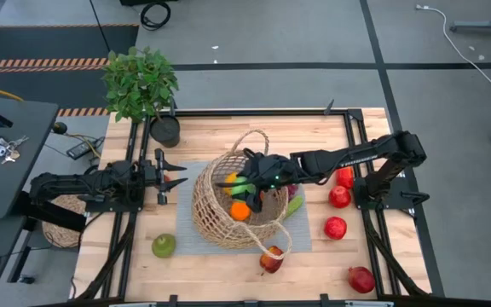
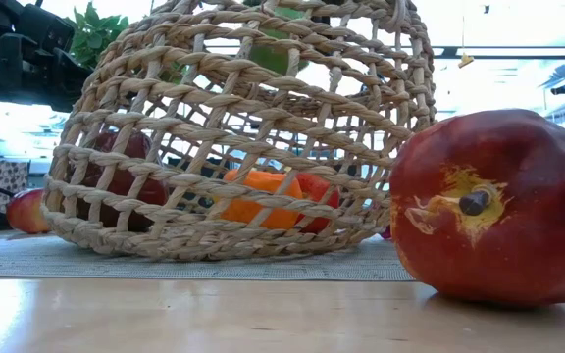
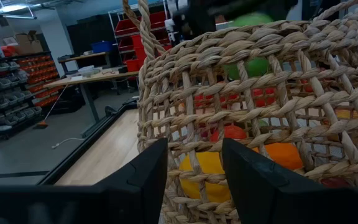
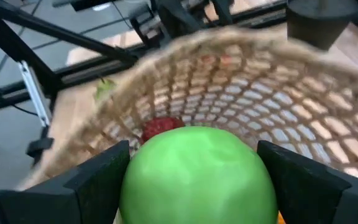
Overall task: Build produce basket
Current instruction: Put the green apple into the brown basket, then put the dark red apple into the brown basket
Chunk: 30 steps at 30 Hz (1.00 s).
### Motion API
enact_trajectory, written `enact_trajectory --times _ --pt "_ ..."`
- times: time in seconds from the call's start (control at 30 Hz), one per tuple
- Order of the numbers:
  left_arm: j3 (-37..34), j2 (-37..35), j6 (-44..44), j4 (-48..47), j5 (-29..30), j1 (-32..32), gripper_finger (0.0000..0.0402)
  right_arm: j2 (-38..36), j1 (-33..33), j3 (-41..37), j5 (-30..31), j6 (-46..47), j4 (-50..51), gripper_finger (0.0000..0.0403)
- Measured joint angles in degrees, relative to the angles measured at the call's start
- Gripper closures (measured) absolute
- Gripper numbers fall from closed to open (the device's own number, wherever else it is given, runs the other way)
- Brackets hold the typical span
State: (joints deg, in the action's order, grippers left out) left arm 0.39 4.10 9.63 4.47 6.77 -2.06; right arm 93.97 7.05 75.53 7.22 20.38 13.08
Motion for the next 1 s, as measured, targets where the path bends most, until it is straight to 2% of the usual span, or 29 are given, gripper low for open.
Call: enact_trajectory --times 0.2,0.57,0.83,0.93,1.0 --pt "0.0 0.0 0.0 0.0 0.0 0.0 0.0241 2.7 0.3 -6.5 -5.0 0.1 -9.2 0.0054" --pt "0.0 0.1 0.0 -0.1 -0.1 0.0 0.0241 3.9 0.7 -7.5 -19.0 0.3 -5.7 0.0046" --pt "0.0 0.0 0.0 0.0 0.0 0.0 0.0241 3.8 0.6 -7.4 -19.9 1.1 -2.7 0.0007" --pt "0.0 0.0 0.0 0.0 0.0 0.0 0.0241 3.4 0.4 -5.0 -20.4 0.7 0.9 0.0005" --pt "0.0 0.0 0.0 0.0 0.0 0.0 0.0241 2.4 0.4 -2.2 -18.3 -1.0 4.1 0.0009"
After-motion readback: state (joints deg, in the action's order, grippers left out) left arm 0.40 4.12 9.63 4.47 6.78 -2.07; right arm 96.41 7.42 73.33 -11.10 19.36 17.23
